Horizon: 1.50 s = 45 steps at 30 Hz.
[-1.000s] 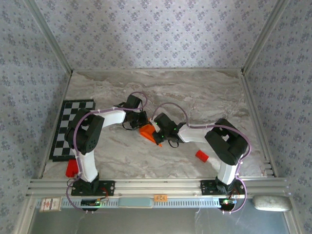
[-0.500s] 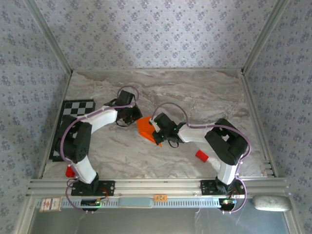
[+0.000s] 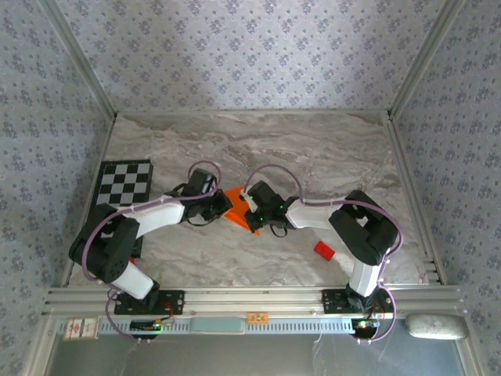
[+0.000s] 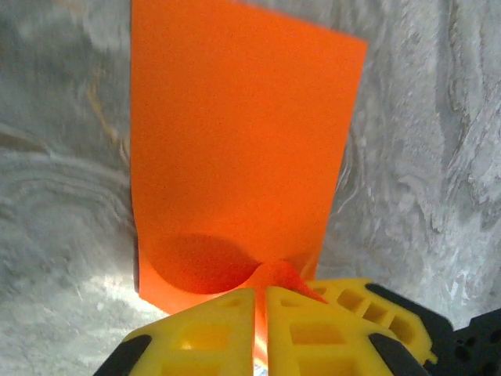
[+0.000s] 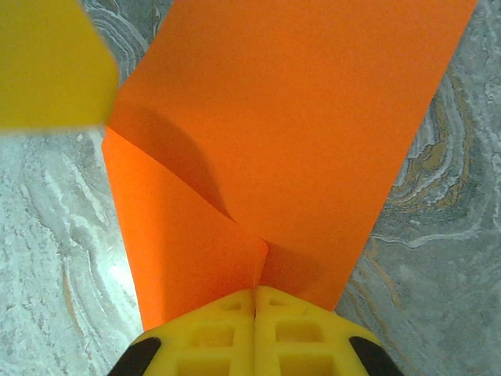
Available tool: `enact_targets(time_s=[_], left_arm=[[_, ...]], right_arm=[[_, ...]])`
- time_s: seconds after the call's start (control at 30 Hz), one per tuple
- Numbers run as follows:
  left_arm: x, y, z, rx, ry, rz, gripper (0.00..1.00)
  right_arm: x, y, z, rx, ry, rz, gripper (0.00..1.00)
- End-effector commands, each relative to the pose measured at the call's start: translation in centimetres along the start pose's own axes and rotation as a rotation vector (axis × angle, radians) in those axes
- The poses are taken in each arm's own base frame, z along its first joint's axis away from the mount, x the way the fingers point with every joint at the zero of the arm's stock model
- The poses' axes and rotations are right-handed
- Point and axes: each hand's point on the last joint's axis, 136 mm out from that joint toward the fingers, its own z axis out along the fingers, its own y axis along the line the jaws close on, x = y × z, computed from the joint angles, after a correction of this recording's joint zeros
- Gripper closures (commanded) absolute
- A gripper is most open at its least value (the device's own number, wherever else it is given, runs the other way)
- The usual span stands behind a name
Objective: Fold a paper plane with a square sheet of paper (pick it up from the middle)
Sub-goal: Third fold the triangle at the center of the table.
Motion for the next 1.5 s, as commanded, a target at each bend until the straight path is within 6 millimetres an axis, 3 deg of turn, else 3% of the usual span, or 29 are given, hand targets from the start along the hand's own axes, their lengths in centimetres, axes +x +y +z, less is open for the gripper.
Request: enact_targets(time_s=[0.0, 0.4, 0.97, 1.47], left_arm=[[-0.1, -2.6, -0.3, 0.119, -0.022, -0.040, 0.90], [1.5, -1.6, 2.2, 0.076, 0.026, -0.087, 0.92], [2.4, 1.8, 2.4, -0.032, 0.021, -0.136, 0.93], [2.6, 2.7, 2.7, -0.060, 0.020, -0.150, 0.94]], right_arm=[[1.4, -0.3, 0.0, 0.002, 0.059, 0.032, 1.00], [1.4, -0.6, 0.0, -0.003, 0.059, 0.051, 1.00], [2.0, -0.7, 0.3, 0.000, 0.074, 0.055, 0.99], [2.2, -0.8, 0.4, 0.005, 0.083, 0.060, 0.99]])
